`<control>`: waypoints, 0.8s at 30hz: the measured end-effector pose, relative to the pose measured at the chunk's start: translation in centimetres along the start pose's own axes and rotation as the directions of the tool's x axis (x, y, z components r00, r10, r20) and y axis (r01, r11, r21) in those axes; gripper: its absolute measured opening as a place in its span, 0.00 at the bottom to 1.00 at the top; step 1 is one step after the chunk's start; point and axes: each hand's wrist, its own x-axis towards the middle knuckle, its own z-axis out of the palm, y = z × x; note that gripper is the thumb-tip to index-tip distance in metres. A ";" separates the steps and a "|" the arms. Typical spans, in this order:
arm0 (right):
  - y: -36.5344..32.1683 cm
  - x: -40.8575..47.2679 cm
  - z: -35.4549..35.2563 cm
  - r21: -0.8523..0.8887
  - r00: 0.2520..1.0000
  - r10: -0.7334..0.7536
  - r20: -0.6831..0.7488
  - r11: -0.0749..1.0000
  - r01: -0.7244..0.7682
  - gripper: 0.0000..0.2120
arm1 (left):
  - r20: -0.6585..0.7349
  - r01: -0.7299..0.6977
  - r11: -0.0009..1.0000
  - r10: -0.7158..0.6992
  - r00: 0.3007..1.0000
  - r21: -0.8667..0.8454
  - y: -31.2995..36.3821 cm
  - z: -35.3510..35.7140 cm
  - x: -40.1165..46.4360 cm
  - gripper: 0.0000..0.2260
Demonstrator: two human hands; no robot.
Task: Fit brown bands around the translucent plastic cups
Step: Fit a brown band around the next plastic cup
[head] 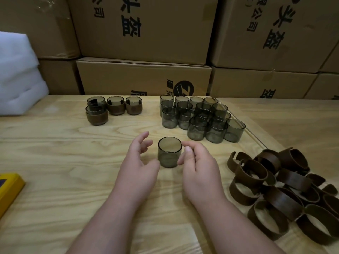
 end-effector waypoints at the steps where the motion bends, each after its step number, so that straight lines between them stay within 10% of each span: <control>1: -0.1 0.3 0.1 0.028 0.999 0.044 -0.011 0.999 -0.044 0.09 | 0.036 0.001 1.000 -0.002 0.999 0.025 -0.1 0.0 -0.1 0.33; 13: -0.7 2.2 0.7 0.332 0.984 0.112 0.140 0.931 -0.153 0.17 | 0.001 -0.057 0.905 0.063 0.998 0.421 0.1 0.3 -0.4 0.38; 24: -0.5 2.2 0.9 0.416 0.981 0.135 0.136 0.891 -0.180 0.13 | -0.054 -0.030 0.988 0.038 0.998 0.150 -0.5 0.5 -0.3 0.34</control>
